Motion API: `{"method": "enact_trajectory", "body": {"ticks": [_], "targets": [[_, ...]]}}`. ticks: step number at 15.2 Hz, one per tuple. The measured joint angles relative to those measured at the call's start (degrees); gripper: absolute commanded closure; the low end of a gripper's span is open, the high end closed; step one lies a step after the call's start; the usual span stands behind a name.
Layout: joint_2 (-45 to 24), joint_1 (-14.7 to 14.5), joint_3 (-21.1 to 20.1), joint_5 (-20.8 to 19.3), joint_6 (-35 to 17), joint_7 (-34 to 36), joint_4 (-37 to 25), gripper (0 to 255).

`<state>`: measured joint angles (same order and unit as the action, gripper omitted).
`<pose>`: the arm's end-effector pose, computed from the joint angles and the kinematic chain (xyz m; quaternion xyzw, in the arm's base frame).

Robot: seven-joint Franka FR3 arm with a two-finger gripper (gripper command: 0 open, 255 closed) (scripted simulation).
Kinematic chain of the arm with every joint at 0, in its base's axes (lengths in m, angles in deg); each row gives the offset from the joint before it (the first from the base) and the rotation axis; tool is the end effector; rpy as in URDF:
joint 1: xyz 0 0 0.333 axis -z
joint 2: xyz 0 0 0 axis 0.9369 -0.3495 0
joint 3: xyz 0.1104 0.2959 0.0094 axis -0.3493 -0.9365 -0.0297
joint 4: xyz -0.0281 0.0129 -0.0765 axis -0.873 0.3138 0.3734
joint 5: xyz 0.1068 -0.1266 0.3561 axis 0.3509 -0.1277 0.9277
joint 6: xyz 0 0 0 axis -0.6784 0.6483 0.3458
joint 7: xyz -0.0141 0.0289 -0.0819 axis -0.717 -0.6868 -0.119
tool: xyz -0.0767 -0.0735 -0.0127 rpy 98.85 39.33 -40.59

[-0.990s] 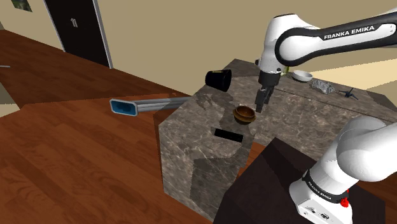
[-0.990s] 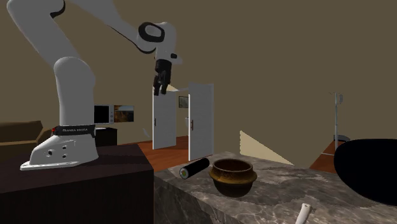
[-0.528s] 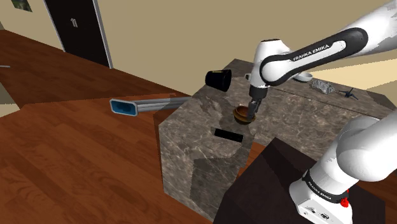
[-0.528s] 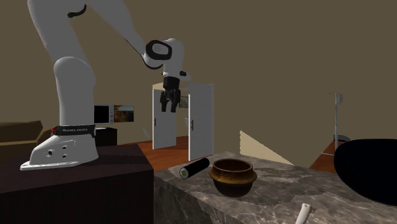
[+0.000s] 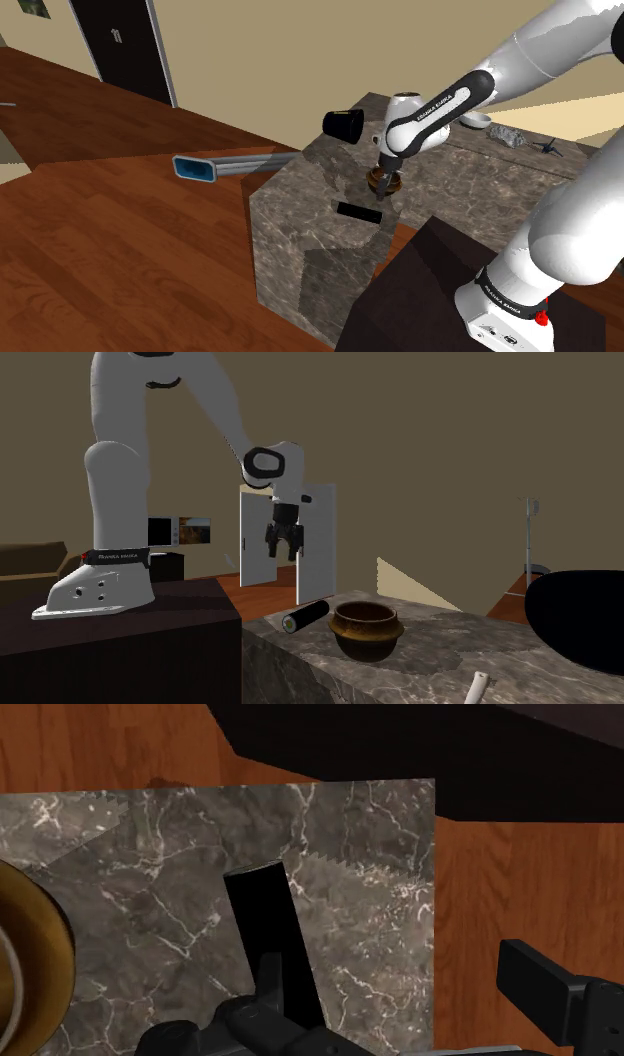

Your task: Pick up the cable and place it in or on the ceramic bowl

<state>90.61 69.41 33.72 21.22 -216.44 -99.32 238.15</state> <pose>0.4144 -0.0847 0.2571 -0.9867 -0.1557 0.0437 0.0143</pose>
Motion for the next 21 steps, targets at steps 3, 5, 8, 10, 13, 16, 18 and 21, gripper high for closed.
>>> {"method": "enact_trajectory", "body": {"ticks": [3, 5, 8, 10, 13, 16, 18, 21], "targets": [[-7.7, 0.2, 0.0, 3.2, -4.8, -5.0, -3.3, 0], [-12.9, 0.8, -0.6, 5.7, -7.9, -8.6, -5.5, 0], [-20.3, 2.9, -2.3, 9.0, -11.6, -13.9, -9.5, 0], [-24.7, 4.2, -3.6, 10.4, -13.5, -16.4, -12.3, 0], [-28.0, 5.1, -4.6, 11.4, -15.3, -17.7, -14.0, 0], [-30.6, 5.7, -5.4, 12.1, -17.2, -18.3, -14.7, 0], [-31.9, 6.1, -5.9, 12.5, -18.3, -18.7, -14.9, 0], [-32.7, 6.2, -6.1, 12.7, -18.8, -18.8, -15.1, 0]]}}
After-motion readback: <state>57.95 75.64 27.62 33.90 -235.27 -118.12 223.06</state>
